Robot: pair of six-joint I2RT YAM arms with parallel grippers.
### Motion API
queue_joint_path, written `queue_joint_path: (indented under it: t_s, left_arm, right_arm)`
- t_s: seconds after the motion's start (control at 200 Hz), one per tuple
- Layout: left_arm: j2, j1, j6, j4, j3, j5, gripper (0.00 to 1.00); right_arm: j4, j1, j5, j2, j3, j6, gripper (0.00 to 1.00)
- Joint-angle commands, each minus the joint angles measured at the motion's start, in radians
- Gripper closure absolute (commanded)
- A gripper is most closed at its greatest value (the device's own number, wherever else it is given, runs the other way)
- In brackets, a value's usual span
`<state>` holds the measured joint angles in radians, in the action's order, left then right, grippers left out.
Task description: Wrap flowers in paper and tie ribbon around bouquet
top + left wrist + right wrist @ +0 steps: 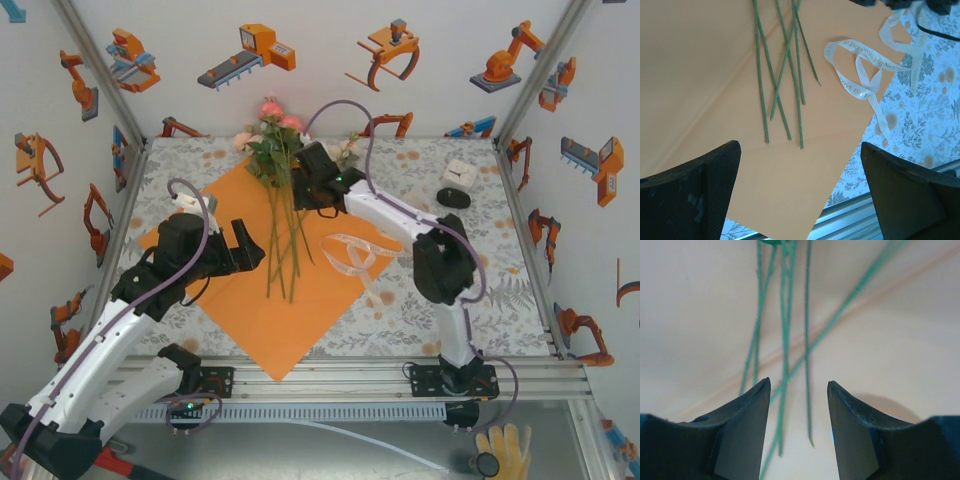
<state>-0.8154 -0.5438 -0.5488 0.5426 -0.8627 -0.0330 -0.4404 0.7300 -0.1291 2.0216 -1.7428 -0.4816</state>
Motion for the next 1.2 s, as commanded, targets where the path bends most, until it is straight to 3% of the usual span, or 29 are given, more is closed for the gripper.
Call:
queue_joint_path:
  t_s: [0.0, 0.2, 0.345, 0.531, 0.591, 0.696, 0.801, 0.906, 1.031, 1.197]
  left_arm:
    - [0.013, 0.001, -0.019, -0.005, 0.0, 0.009, 0.03]
    - [0.007, 0.0, -0.029, -0.04, 0.024, 0.008, 0.03]
    - [-0.019, -0.001, -0.033, -0.047, 0.016, 0.03, 0.03]
    - [-0.005, -0.001, -0.035, -0.033, 0.023, 0.021, 0.03]
    - [0.0, -0.002, -0.034, -0.03, 0.026, 0.012, 0.03]
    - [0.002, -0.001, -0.03, -0.026, 0.024, 0.007, 0.03]
    - [0.0, -0.001, -0.027, -0.023, 0.019, 0.003, 0.03]
    - [0.0, -0.001, -0.024, -0.029, 0.019, 0.002, 0.03]
    - [0.003, -0.001, -0.021, -0.023, 0.019, 0.003, 0.03]
    - [0.015, 0.001, -0.02, -0.013, 0.022, -0.019, 0.03]
  right_arm:
    - [-0.012, -0.003, -0.04, -0.117, 0.177, 0.041, 0.51]
    - [-0.008, 0.008, 0.02, -0.141, 0.341, 0.024, 0.53]
    - [0.054, 0.009, 0.1, -0.07, 0.33, -0.008, 0.53]
    - [0.069, 0.009, 0.097, 0.013, 0.28, -0.029, 0.56]
    - [0.074, 0.009, 0.073, 0.021, 0.283, -0.029, 0.64]
    - [0.036, 0.005, 0.001, -0.001, 0.277, -0.014, 1.0]
    - [0.0, -0.022, -0.11, -0.115, 0.312, 0.014, 1.0]
    - [-0.059, -0.13, -0.22, -0.258, 0.379, 0.022, 1.0]
    - [-0.114, -0.372, -0.296, -0.458, 0.451, 0.064, 1.0]
    - [-0.187, -0.654, -0.402, -0.683, 0.387, 0.134, 1.0]
